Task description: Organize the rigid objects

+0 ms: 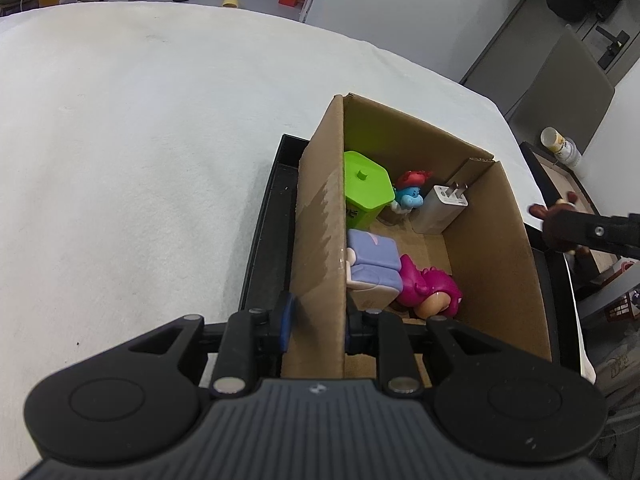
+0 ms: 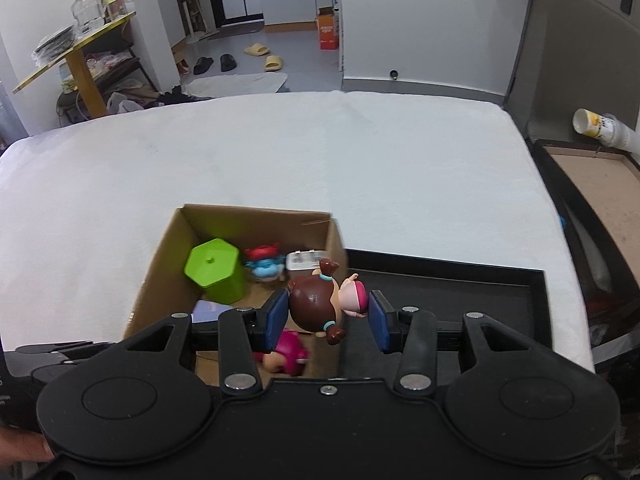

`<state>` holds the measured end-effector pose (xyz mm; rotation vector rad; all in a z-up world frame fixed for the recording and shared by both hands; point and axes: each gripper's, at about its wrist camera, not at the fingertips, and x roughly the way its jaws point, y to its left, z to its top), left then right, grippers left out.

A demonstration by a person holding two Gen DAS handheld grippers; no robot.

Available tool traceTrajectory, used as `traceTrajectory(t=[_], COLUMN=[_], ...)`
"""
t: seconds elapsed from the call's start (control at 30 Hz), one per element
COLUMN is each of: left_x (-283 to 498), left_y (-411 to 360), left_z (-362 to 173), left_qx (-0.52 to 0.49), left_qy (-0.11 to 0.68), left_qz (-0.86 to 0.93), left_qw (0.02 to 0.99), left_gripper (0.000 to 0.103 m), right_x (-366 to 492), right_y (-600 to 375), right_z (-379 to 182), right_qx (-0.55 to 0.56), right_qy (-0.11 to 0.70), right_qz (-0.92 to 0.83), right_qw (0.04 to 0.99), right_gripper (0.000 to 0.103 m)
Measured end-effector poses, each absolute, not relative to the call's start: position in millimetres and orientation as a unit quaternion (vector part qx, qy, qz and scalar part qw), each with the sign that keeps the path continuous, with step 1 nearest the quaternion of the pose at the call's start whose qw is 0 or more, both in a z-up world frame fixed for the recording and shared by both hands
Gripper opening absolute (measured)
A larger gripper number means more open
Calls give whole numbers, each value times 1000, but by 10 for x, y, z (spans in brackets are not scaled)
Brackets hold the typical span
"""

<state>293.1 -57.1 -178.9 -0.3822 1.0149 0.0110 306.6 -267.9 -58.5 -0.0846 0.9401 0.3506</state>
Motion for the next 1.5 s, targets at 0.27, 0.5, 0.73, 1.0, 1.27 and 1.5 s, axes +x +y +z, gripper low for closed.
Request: traceTrajectory(t=[0.27, 0.5, 0.73, 1.0, 1.27, 1.5], left_x=[2999, 2983, 2854, 2722, 2665, 2590], left_y=[-638, -627, -489, -345, -386, -449], left_z=[-1848, -1850, -1827, -1755, -1486, -1170], left_qx=[-191, -190, -196, -189, -154, -130], left_qy=[480, 480, 479, 485, 477, 476], left_qz=[3, -1, 0, -4, -16, -34], left_qw=[856, 857, 856, 854, 865, 869], left_gripper=[21, 22, 23, 23, 23, 23], right_x=[3081, 3082, 3088, 3058, 2968, 2847], right_y=[-2450, -2346, -2431, -2556, -2695, -2859], right_z=[-713, -828, -752, -737, -697, -595], right_qx=[-48, -51, -25, -1, 33, 61], right_qy=[458, 453, 449, 456, 469, 474], right_qz=[178, 174, 168, 170, 176, 171], right_qw=[870, 873, 877, 874, 865, 862], right_gripper=[43, 44, 47, 47, 49, 55])
